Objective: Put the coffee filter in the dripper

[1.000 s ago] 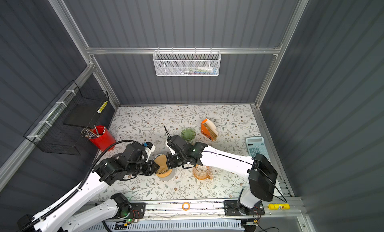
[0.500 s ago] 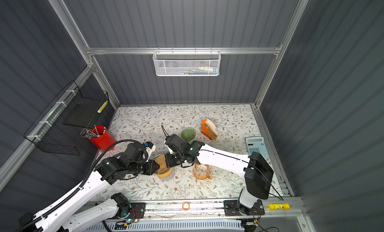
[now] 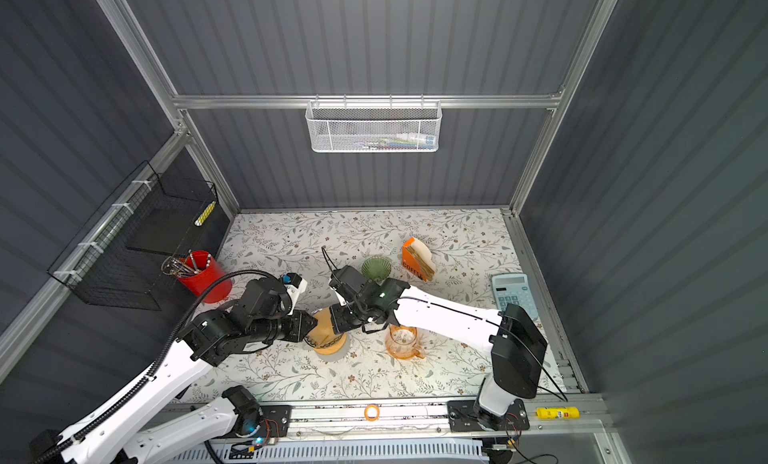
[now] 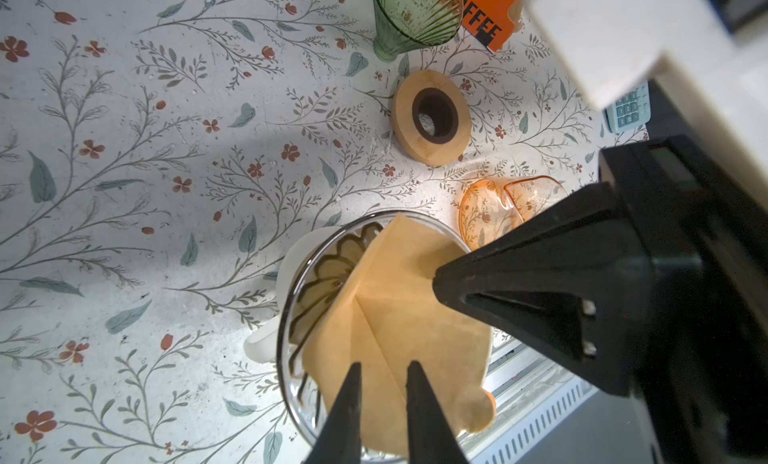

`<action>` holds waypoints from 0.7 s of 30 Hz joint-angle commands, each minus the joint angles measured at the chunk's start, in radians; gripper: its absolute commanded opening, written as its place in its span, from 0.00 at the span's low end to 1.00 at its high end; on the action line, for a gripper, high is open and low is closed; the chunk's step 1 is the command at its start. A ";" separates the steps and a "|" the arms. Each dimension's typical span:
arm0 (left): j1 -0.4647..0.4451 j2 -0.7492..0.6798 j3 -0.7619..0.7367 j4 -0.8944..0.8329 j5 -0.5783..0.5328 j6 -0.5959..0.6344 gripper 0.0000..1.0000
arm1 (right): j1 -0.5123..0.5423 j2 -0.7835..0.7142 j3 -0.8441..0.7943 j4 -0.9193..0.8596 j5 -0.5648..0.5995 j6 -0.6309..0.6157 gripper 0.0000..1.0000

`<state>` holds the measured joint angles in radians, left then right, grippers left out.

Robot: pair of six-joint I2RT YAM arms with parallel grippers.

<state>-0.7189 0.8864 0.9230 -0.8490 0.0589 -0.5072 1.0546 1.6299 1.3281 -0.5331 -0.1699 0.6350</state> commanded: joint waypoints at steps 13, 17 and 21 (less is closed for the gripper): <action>0.000 0.007 0.015 -0.050 -0.050 0.013 0.19 | 0.004 -0.064 0.031 -0.068 0.066 -0.033 0.03; -0.001 0.013 0.003 -0.050 -0.049 0.015 0.19 | 0.003 -0.064 0.026 -0.076 0.072 -0.037 0.03; 0.000 0.015 -0.009 -0.047 -0.050 0.015 0.18 | 0.003 -0.064 0.013 -0.077 0.079 -0.034 0.03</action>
<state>-0.7189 0.8970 0.9226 -0.8753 0.0174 -0.5072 1.0546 1.5784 1.3376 -0.5858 -0.1139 0.6163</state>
